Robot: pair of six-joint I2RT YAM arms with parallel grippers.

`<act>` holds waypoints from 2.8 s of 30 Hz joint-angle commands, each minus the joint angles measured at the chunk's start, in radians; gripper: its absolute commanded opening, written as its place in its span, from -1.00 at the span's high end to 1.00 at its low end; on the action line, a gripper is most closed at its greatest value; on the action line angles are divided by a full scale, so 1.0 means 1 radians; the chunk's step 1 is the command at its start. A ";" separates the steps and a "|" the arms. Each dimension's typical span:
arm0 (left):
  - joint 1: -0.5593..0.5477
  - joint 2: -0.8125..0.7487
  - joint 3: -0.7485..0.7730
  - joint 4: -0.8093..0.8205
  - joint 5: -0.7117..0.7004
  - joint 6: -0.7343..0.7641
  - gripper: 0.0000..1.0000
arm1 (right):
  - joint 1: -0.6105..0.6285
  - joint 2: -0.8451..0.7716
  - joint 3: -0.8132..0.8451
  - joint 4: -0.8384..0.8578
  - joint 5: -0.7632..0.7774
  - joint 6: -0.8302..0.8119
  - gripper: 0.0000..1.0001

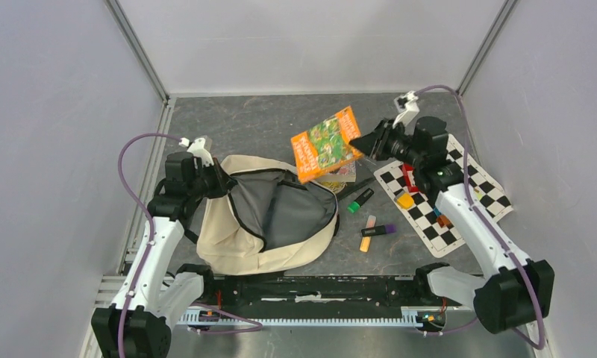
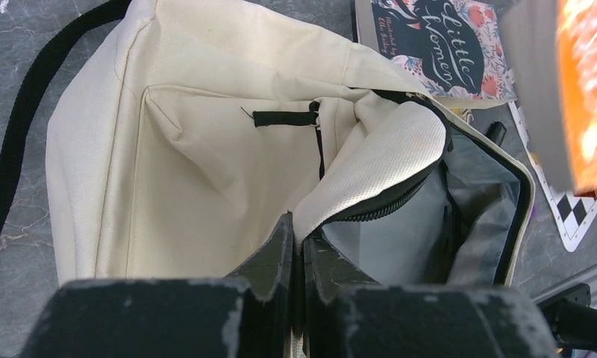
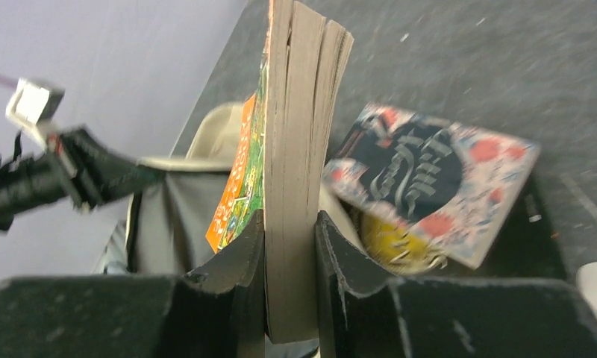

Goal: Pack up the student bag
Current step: Place the book in the student bag.

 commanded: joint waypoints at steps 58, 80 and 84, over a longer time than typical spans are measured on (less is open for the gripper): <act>0.007 -0.214 -0.118 0.417 0.351 -0.100 0.89 | 0.740 0.304 -0.373 0.670 0.643 0.494 1.00; 0.006 -0.201 -0.119 0.416 0.354 -0.102 0.89 | 0.792 0.649 -0.096 0.814 0.528 0.584 1.00; 0.006 -0.197 -0.118 0.415 0.354 -0.103 0.89 | 0.804 0.673 -0.046 0.719 0.589 0.527 1.00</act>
